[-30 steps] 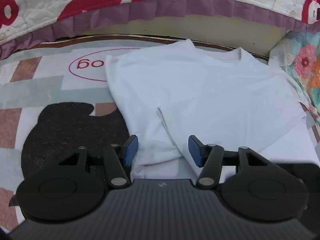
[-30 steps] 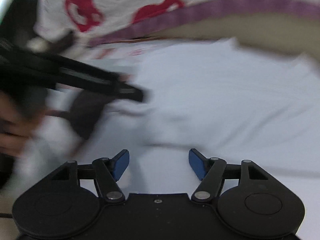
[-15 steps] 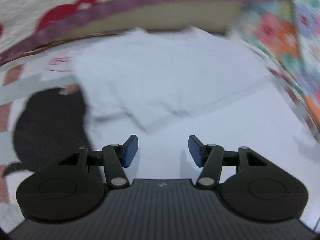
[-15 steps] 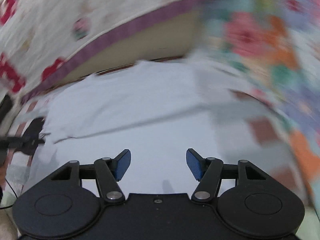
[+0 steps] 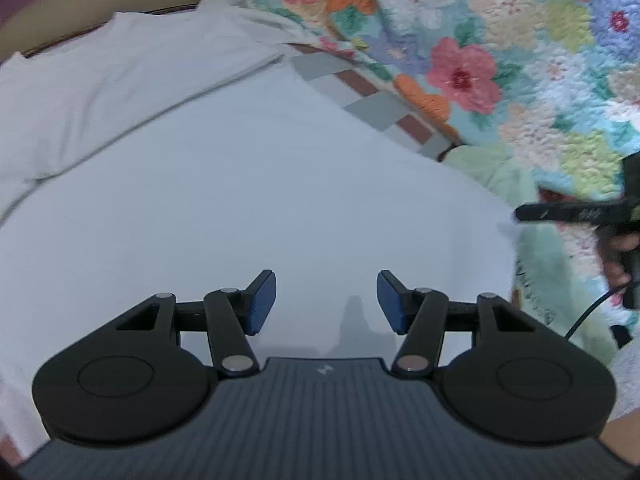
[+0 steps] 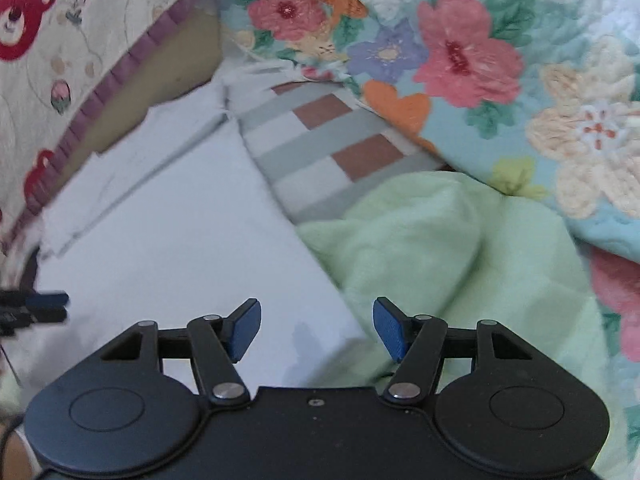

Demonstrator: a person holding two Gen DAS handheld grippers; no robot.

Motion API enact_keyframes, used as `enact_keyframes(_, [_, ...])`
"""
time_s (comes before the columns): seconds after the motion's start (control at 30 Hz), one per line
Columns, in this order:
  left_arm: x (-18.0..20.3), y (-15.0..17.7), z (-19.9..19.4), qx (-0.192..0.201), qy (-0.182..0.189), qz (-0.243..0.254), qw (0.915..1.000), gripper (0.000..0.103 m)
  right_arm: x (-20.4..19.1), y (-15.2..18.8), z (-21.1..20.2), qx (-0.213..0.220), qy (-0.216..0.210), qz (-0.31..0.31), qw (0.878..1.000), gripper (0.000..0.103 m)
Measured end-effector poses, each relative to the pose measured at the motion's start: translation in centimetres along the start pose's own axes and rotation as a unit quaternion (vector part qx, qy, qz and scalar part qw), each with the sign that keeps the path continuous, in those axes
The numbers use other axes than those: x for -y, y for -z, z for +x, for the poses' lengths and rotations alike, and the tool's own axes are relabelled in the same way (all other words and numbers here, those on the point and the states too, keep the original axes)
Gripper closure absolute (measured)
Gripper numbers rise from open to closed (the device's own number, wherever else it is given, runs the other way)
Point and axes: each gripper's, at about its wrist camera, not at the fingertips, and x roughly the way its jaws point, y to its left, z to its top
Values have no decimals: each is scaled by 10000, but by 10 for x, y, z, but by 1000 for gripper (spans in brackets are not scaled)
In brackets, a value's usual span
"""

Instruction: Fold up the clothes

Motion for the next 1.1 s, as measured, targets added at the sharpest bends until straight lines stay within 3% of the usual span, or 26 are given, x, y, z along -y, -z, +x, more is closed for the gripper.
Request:
enact_keyframes(0.1, [0, -2, -2, 113, -34, 31, 9999, 48, 1, 11, 8, 198, -117, -438, 9988, 38])
enact_keyframes(0.13, [0, -3, -3, 152, -52, 43, 9999, 48, 0, 13, 12, 156, -174, -527, 9983, 53])
enact_keyframes(0.17, [0, -4, -4, 192, -70, 54, 9998, 48, -3, 14, 14, 73, -198, -617, 9979, 75])
enact_keyframes(0.23, [0, -5, -6, 271, -107, 76, 9995, 48, -9, 14, 18, -100, -238, -797, 9965, 92])
enact_keyframes(0.3, [-1, -7, -8, 350, -143, 99, 9992, 48, -18, 10, 8, 69, -451, -934, 9946, 93])
enact_keyframes(0.4, [2, -10, -10, 571, -126, 212, 9981, 48, -32, -19, -6, 400, -1379, -551, 9881, 93])
enact_keyframes(0.6, [9, -22, -23, 1051, 290, 58, 9940, 48, -88, -100, 2, 824, -3000, -140, 9503, 94])
enact_keyframes(0.73, [1, -24, -33, 1329, 386, -236, 9901, 46, -136, -142, 24, 688, -3175, -513, 9444, 94])
enact_keyframes(0.9, [-18, -21, -34, 1386, 336, -607, 9879, 43, -173, -174, 53, 616, -3223, -870, 9406, 94])
enact_keyframes(1.0, [-22, -22, -26, 1163, 158, -522, 9917, 39, -185, -186, 64, 632, -3280, -864, 9386, 94])
enact_keyframes(1.1, [-28, -19, -11, 603, -201, -530, 9966, 39, -194, -196, 67, 851, -3237, -825, 9387, 94])
